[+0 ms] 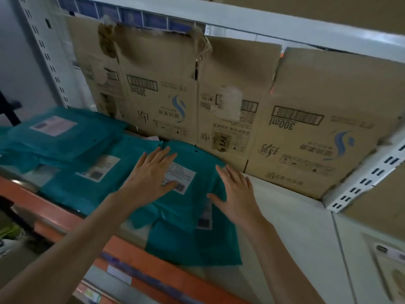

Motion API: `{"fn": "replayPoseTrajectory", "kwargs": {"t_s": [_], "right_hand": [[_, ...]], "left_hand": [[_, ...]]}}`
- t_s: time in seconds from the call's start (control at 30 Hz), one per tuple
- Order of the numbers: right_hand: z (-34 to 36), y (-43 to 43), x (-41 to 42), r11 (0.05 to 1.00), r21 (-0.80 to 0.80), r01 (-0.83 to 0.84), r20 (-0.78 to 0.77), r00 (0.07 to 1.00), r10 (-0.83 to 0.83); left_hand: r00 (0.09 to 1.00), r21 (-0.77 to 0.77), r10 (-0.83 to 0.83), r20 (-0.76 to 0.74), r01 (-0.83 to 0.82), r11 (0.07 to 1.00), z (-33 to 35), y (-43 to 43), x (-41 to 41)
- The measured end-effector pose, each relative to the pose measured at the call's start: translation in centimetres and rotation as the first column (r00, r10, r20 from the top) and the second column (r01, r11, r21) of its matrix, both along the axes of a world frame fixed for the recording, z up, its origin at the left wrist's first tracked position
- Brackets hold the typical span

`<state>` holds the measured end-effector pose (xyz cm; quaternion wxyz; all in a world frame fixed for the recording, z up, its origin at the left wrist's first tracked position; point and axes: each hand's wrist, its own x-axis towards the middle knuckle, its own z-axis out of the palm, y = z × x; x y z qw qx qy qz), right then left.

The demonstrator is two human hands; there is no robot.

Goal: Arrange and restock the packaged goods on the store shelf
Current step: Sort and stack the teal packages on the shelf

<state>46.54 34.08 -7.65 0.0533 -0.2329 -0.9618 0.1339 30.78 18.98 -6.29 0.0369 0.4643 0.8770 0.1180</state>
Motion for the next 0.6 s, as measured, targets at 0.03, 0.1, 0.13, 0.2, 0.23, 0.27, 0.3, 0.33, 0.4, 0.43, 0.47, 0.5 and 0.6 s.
{"fn": "replayPoseTrajectory", "kwargs": {"t_s": [0.03, 0.1, 0.13, 0.2, 0.23, 0.27, 0.3, 0.33, 0.4, 0.43, 0.47, 0.5, 0.6], "right_hand": [[0.1, -0.3, -0.9, 1.0, 0.002, 0.014, -0.005, 1.0, -0.014], [0.2, -1.1, -2.8, 0.999, 0.014, 0.049, -0.027, 0.998, -0.048], [0.2, -1.6, -3.9, 0.997, 0.019, 0.069, -0.039, 0.997, -0.068], [0.4, -3.1, -6.2, 0.994, 0.013, 0.112, -0.07, 0.991, -0.111], [0.6, -4.0, -7.4, 0.991, 0.0, 0.137, -0.087, 0.987, -0.136], [0.8, -5.1, -8.7, 0.987, -0.016, 0.159, -0.104, 0.982, -0.159], [0.9, -6.3, -10.1, 0.984, -0.03, 0.175, -0.117, 0.977, -0.177], [1.0, -7.6, -11.5, 0.982, -0.038, 0.187, -0.124, 0.974, -0.19], [1.2, -9.9, -14.2, 0.98, -0.027, 0.196, -0.12, 0.973, -0.198], [1.2, -10.9, -15.4, 0.98, -0.02, 0.196, -0.111, 0.974, -0.197], [1.3, -11.7, -16.6, 0.98, -0.019, 0.196, -0.101, 0.975, -0.197], [1.3, -12.4, -17.6, 0.981, -0.02, 0.193, -0.091, 0.977, -0.194], [1.4, -14.0, -20.1, 0.981, -0.028, 0.194, -0.067, 0.978, -0.196]], "left_hand": [[1.0, 0.014, -0.008, -0.002, 0.008, 1.0, 0.3, -0.2, -1.3], [0.999, 0.058, -0.036, -0.019, 0.037, 0.998, 0.8, -0.7, -4.0], [0.998, 0.078, -0.056, -0.034, 0.058, 0.995, 1.1, -1.2, -5.4], [0.993, 0.103, -0.106, -0.057, 0.111, 0.988, 1.6, -2.6, -8.2], [0.99, 0.107, -0.127, -0.058, 0.132, 0.985, 1.8, -3.5, -9.7], [0.989, 0.102, -0.139, -0.056, 0.144, 0.984, 2.0, -4.5, -11.4], [0.988, 0.091, -0.147, -0.054, 0.152, 0.984, 2.3, -5.7, -13.2], [0.987, 0.082, -0.154, -0.048, 0.158, 0.984, 2.6, -6.8, -14.9], [0.987, 0.076, -0.157, -0.03, 0.159, 0.984, 3.1, -9.1, -18.4], [0.989, 0.066, -0.15, -0.013, 0.151, 0.986, 3.4, -10.2, -20.1], [0.99, 0.054, -0.141, 0.006, 0.141, 0.989, 3.6, -11.0, -21.8], [0.99, 0.043, -0.134, 0.032, 0.133, 0.99, 3.7, -11.8, -23.4], [0.985, -0.041, -0.13, 0.113, 0.135, 0.99, 3.5, -12.9, -28.0]]}}
